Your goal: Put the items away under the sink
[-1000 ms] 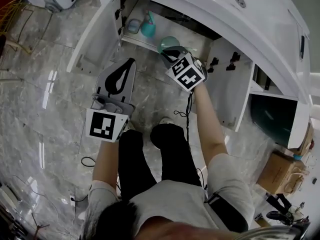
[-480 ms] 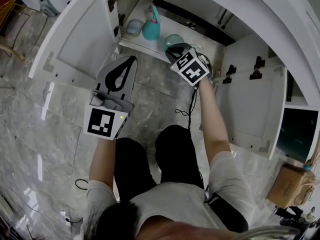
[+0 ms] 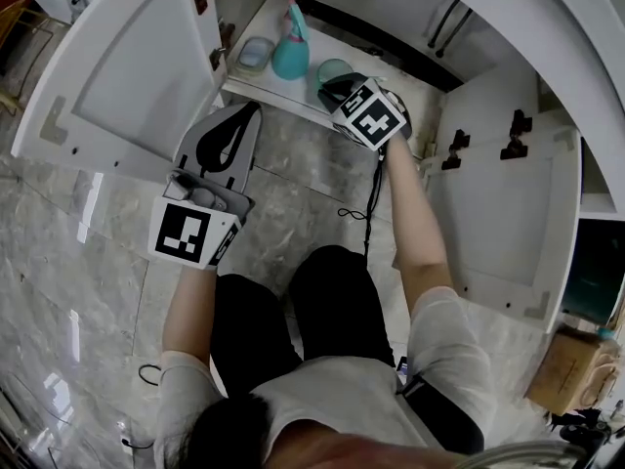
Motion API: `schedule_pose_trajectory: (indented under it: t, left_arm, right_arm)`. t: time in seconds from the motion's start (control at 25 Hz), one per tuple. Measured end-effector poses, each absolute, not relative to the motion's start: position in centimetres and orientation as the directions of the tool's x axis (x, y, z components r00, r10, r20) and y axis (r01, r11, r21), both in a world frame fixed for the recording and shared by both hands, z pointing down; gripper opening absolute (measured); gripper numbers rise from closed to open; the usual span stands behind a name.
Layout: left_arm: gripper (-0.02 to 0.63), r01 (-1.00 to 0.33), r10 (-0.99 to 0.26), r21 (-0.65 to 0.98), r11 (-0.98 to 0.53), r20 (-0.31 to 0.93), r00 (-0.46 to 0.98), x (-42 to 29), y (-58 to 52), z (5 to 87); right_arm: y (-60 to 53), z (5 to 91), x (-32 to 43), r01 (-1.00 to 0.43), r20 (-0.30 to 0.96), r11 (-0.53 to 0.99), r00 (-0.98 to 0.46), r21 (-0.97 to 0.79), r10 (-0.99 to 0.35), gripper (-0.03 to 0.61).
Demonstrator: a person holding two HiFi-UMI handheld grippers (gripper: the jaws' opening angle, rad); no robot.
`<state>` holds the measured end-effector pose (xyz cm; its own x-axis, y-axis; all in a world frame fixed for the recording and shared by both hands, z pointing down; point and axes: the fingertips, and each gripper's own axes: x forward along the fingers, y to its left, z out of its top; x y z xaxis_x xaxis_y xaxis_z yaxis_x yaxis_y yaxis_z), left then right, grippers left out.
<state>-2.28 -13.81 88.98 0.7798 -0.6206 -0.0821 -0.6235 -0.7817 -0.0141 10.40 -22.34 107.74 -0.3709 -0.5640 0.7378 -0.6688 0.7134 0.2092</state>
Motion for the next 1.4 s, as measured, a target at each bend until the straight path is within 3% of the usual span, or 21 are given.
schedule_pose_trajectory:
  t: [0.88, 1.4]
  left_arm:
    - [0.006, -0.647, -0.644, -0.002, -0.763, -0.089, 0.76, -3.4, -13.1, 90.0]
    - [0.006, -0.657, -0.654, -0.003, -0.754, -0.092, 0.751, -3.9, -13.2, 90.1]
  right_arm:
    - [-26.4, 110.7, 11.3, -0.641, 0.791, 0.739, -0.336, 0.205, -0.511, 0.032]
    - [-27.2, 110.4, 11.7, -0.661, 0.764, 0.703, -0.304, 0.261, -0.569, 0.048]
